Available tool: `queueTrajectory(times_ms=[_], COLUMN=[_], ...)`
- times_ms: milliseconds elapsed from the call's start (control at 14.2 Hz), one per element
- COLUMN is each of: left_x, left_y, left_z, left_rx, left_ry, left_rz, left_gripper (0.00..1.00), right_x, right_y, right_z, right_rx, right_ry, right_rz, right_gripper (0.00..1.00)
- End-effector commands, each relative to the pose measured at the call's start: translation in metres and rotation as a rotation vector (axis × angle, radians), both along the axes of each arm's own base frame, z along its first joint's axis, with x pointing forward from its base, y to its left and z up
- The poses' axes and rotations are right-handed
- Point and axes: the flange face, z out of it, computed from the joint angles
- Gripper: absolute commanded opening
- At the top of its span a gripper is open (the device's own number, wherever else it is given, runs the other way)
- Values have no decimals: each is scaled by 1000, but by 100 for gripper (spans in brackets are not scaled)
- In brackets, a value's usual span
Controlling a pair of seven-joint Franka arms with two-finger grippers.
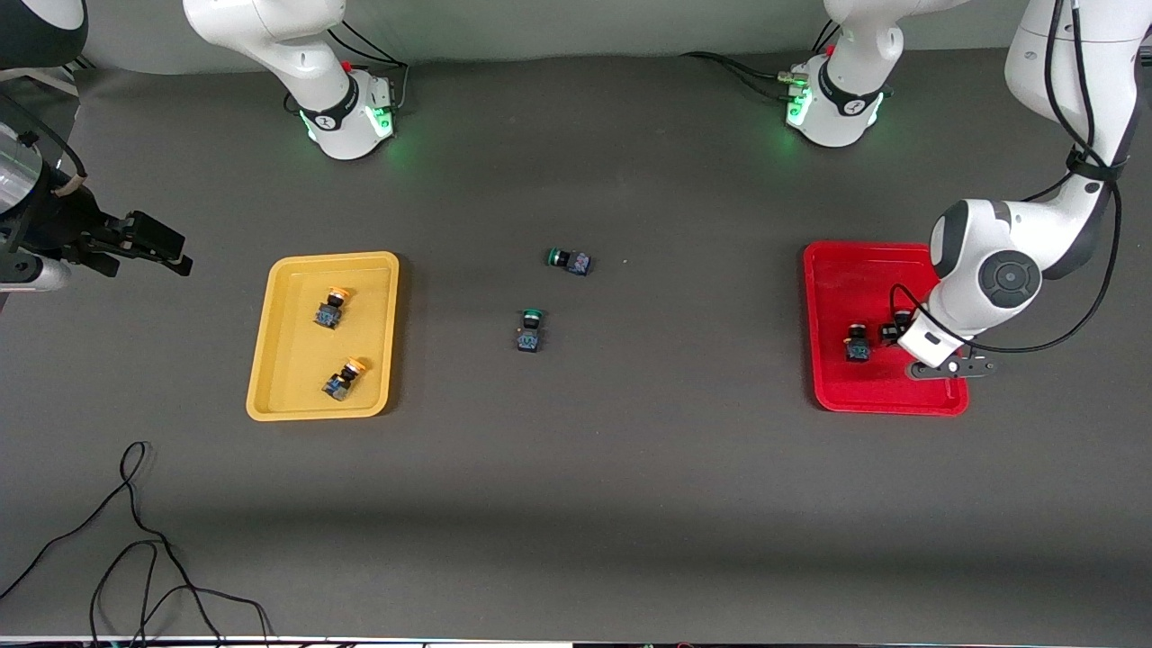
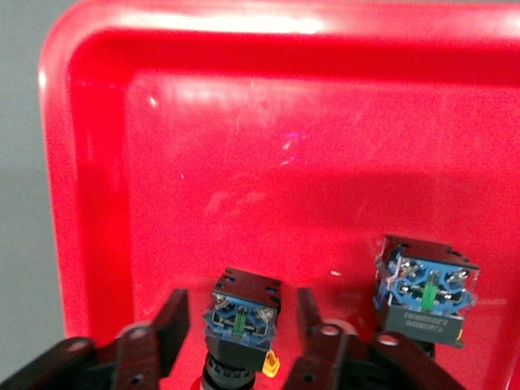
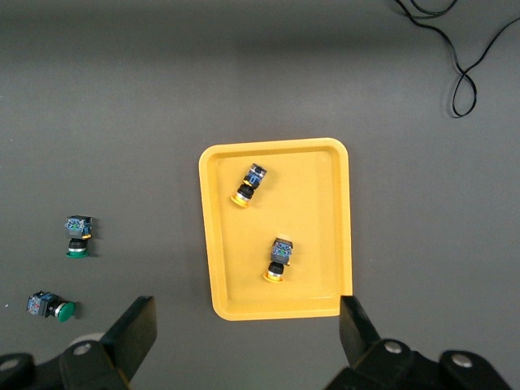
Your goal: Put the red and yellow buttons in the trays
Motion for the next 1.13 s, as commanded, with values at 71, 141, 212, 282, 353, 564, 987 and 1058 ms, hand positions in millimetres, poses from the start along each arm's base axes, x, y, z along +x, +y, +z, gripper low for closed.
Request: queueTrajectory(times_ms=[71,141,212,282,353,564,987,1058], left_x=[20,28,33,38,39,31,33,31], left_y=[14,15,17,17,18,19,-32,-46], left_z=[61,82,102,124,150,235,365,371], left_rx=[39,48,44,21,-8,-56,-147,-143], left_ry=[-12,14,42,57,72,99,93,93], left_rz=[0,-10,-19,-21,-27,-49,-68,-86], left_gripper=[100,100,100,100,100,100,100,100], right_x=[-7,-7,-7,-7,-7,-5,-1,-1], right_y=[1,2,1,2,1,2,-2,-2], right_z=[3,3,4,3,4,3,4,4], right_rx=[-9,-9,-9,-7,-9,-7,15,13], right_ry=[-16,-16,-19,-17,-19,-26,-34,-34], right_rz=[29,30,29,29,29,24,18,18], right_gripper=[100,100,100,100,100,100,100,100])
